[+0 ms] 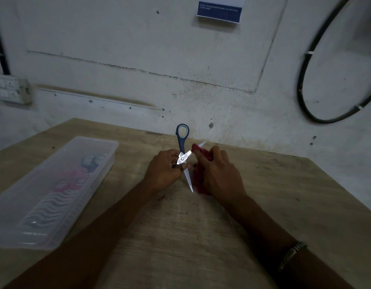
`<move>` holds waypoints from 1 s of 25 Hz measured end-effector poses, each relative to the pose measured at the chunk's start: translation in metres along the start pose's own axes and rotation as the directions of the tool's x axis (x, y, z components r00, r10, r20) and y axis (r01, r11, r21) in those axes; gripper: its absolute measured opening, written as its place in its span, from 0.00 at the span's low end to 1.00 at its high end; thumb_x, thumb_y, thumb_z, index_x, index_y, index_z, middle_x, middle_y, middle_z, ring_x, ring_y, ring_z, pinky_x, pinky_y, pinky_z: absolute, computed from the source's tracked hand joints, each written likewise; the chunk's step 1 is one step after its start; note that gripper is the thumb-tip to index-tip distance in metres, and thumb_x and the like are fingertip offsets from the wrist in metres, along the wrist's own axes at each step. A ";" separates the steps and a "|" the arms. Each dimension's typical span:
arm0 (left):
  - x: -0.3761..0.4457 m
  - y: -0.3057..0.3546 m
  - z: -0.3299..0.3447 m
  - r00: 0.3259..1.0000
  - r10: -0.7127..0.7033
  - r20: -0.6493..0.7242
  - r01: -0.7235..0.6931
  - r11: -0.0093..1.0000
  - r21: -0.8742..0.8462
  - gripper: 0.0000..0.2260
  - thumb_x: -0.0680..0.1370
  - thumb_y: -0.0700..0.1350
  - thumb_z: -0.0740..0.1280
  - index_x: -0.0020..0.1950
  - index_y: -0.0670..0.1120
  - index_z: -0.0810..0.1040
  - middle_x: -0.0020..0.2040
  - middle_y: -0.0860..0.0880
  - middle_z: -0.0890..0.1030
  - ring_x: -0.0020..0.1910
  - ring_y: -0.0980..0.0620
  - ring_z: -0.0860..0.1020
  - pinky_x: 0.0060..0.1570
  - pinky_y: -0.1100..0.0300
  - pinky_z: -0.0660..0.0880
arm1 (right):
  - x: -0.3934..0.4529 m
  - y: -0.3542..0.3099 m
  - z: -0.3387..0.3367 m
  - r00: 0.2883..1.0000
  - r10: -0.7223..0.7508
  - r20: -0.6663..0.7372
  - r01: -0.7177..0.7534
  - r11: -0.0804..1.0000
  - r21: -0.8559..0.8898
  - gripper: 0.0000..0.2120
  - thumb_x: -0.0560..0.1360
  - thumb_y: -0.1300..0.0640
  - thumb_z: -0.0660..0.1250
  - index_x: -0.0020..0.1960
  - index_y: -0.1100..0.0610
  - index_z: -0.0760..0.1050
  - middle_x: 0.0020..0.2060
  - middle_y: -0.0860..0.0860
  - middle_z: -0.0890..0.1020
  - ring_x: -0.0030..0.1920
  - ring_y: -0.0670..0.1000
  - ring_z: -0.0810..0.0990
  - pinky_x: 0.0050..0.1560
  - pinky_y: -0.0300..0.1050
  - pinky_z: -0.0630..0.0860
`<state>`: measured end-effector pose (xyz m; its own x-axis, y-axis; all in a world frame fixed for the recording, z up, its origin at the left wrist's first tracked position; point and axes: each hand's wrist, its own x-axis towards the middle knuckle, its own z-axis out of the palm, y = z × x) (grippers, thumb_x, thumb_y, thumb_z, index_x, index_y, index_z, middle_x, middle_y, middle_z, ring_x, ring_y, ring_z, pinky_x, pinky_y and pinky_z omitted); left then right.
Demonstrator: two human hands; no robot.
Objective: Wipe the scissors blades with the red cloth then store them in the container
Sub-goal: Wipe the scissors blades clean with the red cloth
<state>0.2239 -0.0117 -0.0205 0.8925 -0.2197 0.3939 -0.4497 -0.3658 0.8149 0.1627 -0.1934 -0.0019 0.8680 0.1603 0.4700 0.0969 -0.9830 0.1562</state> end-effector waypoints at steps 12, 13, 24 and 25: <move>-0.002 0.001 0.001 1.000 0.025 -0.015 -0.024 0.998 0.055 0.12 0.76 0.43 0.75 0.60 0.47 0.83 0.52 0.53 0.86 0.47 0.58 0.83 0.48 0.64 0.78 | 0.003 0.000 0.004 0.997 0.065 -0.029 -0.064 0.998 0.015 0.44 0.72 0.45 0.74 0.81 0.42 0.54 0.63 0.56 0.70 0.59 0.57 0.72 0.45 0.53 0.80; -0.002 0.001 0.001 0.999 0.028 -0.020 -0.027 0.998 0.048 0.13 0.76 0.43 0.75 0.59 0.46 0.83 0.52 0.53 0.87 0.47 0.58 0.84 0.49 0.63 0.79 | 0.004 0.001 0.005 0.996 0.086 -0.017 -0.085 0.996 0.030 0.45 0.71 0.46 0.75 0.81 0.42 0.54 0.63 0.56 0.70 0.59 0.57 0.72 0.44 0.53 0.80; -0.002 0.002 0.001 1.000 0.022 -0.008 -0.022 0.998 0.060 0.13 0.77 0.43 0.75 0.61 0.45 0.81 0.52 0.54 0.84 0.49 0.57 0.83 0.46 0.70 0.75 | 0.000 0.000 0.003 1.000 0.006 0.005 -0.007 0.998 0.065 0.43 0.75 0.45 0.72 0.81 0.39 0.50 0.62 0.55 0.69 0.59 0.55 0.71 0.46 0.50 0.79; -0.002 0.004 0.001 1.000 0.025 -0.005 -0.024 0.997 0.079 0.14 0.77 0.44 0.74 0.61 0.45 0.81 0.52 0.54 0.83 0.49 0.57 0.82 0.46 0.69 0.75 | 0.001 0.002 0.004 0.999 0.044 0.014 -0.045 0.997 0.065 0.47 0.73 0.45 0.75 0.82 0.39 0.49 0.64 0.56 0.69 0.60 0.56 0.71 0.47 0.51 0.80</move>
<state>0.2204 -0.0137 -0.0190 0.8812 -0.2243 0.4162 -0.4727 -0.4306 0.7688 0.1651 -0.1957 -0.0044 0.8781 0.1151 0.4644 0.0890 -0.9930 0.0779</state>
